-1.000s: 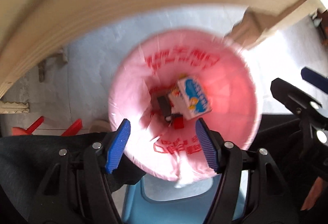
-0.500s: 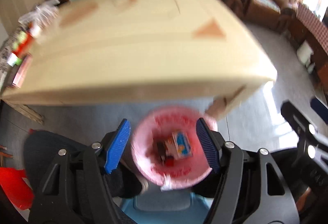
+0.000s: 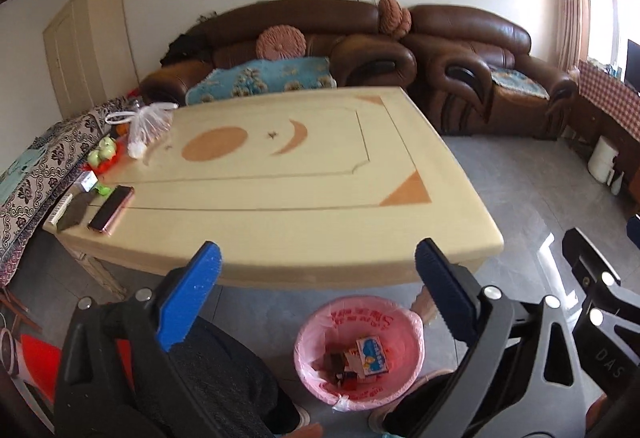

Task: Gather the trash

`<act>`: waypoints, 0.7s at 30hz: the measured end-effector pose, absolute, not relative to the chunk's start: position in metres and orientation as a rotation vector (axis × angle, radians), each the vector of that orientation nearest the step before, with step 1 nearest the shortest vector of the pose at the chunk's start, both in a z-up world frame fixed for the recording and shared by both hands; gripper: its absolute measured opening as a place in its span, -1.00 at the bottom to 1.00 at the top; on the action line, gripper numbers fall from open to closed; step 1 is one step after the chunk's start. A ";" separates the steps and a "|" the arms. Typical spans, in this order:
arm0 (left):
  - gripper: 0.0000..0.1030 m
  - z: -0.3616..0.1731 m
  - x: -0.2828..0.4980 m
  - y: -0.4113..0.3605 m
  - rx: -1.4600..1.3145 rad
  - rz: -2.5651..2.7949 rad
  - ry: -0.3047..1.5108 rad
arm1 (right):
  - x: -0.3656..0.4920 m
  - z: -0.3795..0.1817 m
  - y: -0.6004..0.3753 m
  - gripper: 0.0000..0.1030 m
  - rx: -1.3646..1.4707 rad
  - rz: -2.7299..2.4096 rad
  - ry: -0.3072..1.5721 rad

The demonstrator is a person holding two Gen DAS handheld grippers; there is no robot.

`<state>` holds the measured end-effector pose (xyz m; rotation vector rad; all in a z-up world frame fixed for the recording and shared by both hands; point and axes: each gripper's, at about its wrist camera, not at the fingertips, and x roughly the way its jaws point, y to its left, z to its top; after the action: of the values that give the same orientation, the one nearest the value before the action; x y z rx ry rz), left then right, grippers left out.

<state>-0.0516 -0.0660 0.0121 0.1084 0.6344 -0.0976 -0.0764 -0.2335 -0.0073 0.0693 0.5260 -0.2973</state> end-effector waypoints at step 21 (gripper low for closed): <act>0.88 0.027 -0.072 -0.061 0.087 -0.082 0.607 | -0.101 0.023 -0.211 0.87 0.009 -0.320 0.459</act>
<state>-0.0721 -0.0611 0.0266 0.0866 0.6065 -0.0817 -0.1013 -0.2111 0.0233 0.0092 0.4588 -0.3202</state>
